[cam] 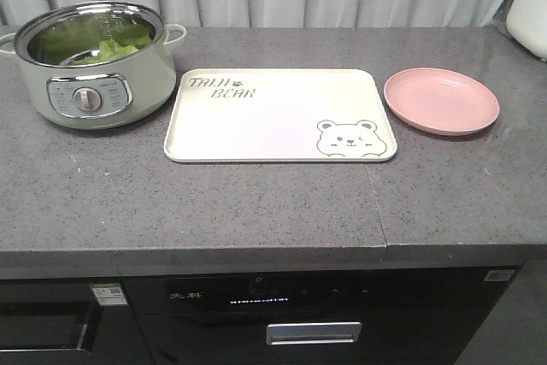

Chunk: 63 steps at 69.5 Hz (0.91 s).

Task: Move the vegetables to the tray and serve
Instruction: 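Drive closer and align the base in front of the tray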

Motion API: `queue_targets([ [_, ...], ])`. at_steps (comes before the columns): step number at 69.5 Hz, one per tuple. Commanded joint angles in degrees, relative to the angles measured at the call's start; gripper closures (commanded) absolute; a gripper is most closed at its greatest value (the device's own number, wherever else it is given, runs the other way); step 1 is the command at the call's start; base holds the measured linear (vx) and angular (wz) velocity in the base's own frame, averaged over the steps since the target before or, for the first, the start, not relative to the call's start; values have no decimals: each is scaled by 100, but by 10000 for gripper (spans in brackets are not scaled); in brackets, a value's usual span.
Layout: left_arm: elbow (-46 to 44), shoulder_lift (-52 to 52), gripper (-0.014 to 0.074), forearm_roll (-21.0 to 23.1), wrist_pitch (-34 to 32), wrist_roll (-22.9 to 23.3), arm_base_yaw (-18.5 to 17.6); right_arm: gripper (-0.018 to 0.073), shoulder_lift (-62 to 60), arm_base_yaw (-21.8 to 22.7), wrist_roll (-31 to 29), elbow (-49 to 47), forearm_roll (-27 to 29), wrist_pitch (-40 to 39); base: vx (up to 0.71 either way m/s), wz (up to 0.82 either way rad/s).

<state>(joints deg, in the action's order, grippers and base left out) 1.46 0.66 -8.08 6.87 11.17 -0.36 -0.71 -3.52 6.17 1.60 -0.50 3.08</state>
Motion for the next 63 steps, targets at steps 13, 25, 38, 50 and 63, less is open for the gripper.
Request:
queue_targets([
  [13,125,82,602,4,-424,13,4,562,-40,35,-25,91,-34,-454,5,1],
  [25,125,82,602,4,-424,13,4,562,-40,35,-25,91,-34,-454,5,1],
  [38,125,82,602,4,-424,13,4,562,-40,35,-25,91,-34,-454,6,1],
  [50,125,82,602,4,-424,13,4,562,-40,35,-25,91,-34,-454,7,1],
  [63,125,82,602,4,-424,13,4,562,-40,35,-25,91,-34,-454,7,2],
])
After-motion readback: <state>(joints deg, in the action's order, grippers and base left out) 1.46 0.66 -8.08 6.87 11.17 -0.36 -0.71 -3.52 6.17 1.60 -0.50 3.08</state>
